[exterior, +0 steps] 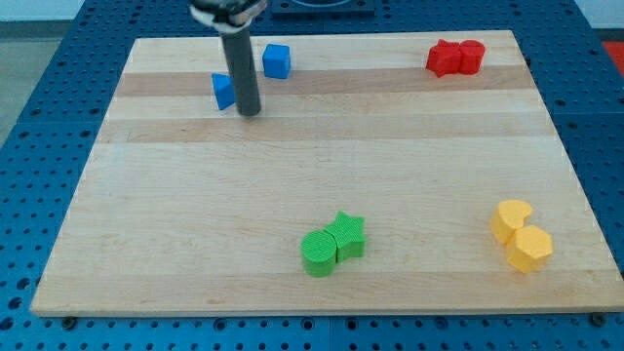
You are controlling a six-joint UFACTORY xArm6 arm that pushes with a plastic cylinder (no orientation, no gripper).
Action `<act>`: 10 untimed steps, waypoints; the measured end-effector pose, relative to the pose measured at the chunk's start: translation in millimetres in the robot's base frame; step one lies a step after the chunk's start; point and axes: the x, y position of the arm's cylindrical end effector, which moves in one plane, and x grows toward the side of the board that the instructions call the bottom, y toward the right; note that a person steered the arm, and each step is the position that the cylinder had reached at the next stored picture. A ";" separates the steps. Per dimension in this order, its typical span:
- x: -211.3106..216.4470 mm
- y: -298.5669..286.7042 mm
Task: Nudge the blue triangle to the right
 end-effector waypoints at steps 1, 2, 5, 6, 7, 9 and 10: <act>38.5 -9.5; 28.4 -37.6; -31.9 -46.2; -31.9 -17.8; -31.7 -16.0; -28.1 -39.8; -29.1 -75.6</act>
